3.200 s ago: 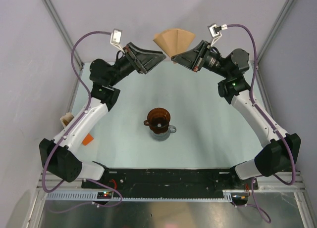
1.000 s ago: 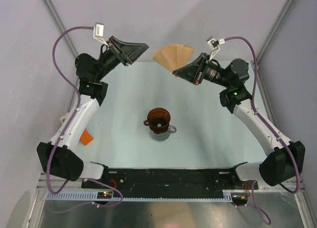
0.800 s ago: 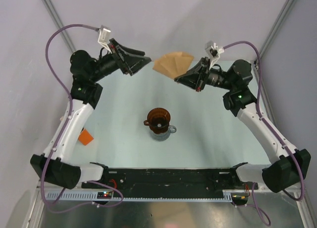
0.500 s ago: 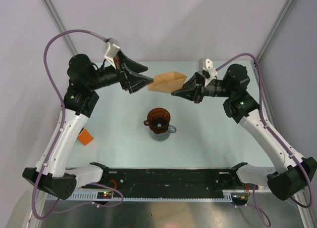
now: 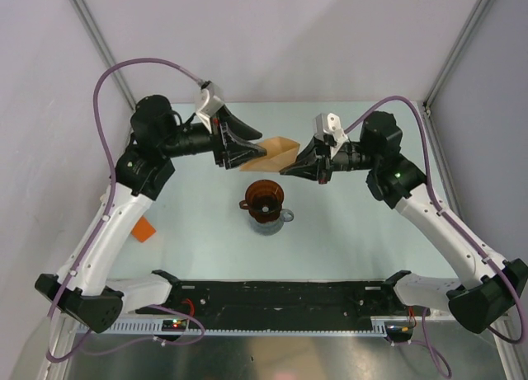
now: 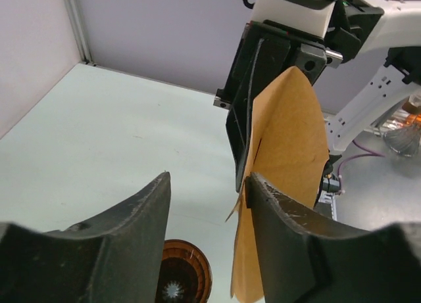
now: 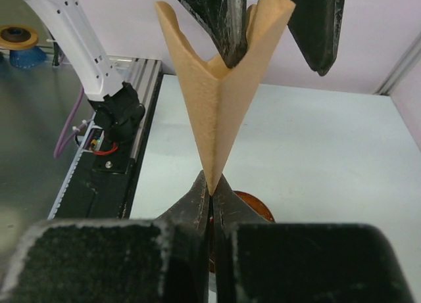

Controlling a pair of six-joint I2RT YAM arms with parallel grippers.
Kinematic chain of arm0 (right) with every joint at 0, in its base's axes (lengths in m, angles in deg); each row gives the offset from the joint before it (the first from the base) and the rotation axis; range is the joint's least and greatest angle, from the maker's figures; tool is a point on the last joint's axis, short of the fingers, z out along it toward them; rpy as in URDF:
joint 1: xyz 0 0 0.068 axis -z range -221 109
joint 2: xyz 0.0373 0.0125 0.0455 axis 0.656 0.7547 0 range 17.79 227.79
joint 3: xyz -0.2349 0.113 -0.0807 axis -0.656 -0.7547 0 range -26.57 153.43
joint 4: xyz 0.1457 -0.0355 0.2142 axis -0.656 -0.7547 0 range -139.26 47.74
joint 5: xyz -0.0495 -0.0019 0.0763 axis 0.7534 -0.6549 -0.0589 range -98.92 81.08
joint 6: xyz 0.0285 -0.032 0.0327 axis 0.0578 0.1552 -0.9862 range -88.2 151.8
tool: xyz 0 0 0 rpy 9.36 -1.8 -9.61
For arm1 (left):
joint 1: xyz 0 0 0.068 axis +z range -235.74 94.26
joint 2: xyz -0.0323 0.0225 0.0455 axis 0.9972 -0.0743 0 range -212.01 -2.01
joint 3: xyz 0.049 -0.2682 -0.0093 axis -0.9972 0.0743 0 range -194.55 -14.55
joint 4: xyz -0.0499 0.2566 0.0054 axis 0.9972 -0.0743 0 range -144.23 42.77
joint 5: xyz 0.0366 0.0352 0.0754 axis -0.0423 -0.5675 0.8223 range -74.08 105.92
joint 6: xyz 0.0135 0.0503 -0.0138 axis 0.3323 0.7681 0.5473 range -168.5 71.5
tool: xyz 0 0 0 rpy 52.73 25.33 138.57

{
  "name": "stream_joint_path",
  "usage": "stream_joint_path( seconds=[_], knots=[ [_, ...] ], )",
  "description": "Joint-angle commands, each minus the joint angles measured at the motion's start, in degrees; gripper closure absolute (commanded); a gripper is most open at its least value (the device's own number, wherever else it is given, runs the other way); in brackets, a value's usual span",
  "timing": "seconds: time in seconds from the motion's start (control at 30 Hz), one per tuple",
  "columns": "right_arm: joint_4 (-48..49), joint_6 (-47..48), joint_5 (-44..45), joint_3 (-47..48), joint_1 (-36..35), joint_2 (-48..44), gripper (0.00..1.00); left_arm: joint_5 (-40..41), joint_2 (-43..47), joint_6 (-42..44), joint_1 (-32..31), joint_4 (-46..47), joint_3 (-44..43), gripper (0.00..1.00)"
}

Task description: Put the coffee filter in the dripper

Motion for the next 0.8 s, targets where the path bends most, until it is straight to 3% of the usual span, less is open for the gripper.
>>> stream_joint_path(
  seconds=[0.0,0.13,0.2,0.23,0.3,0.4,0.57,0.77],
  knots=[
    [-3.0,0.1,-1.5,1.2,-0.6,-0.5,1.00,0.6,0.4,6.5,-2.6,-4.1,-1.5,0.48],
    [-5.3,-1.0,-2.5,2.4,-0.6,0.5,1.00,1.0,0.5,9.3,-3.9,-6.8,-1.3,0.63],
    [-5.9,-1.8,-2.5,3.0,-0.3,1.2,0.98,0.8,0.5,9.0,-4.2,-7.5,-1.2,0.76],
    [-5.8,-2.6,-2.3,3.1,0.0,1.6,0.94,1.4,0.4,8.5,-4.2,-7.8,-1.2,0.88],
    [-4.7,-4.7,-1.4,3.3,1.2,2.4,0.82,4.3,0.0,5.8,-4.2,-8.2,-1.5,0.97],
    [-4.3,-5.8,2.2,3.3,2.7,3.1,0.59,12.6,-1.1,-0.5,-3.6,-8.5,-1.9,1.00],
    [-7.2,5.0,17.6,2.4,-0.2,2.2,0.26,21.2,-1.0,-8.8,-2.5,-8.5,-1.1,1.00],
    [1.2,10.8,31.3,-1.3,-4.9,1.9,0.18,21.6,-0.8,-19.0,-1.5,-6.7,1.0,1.00]
  ],
)
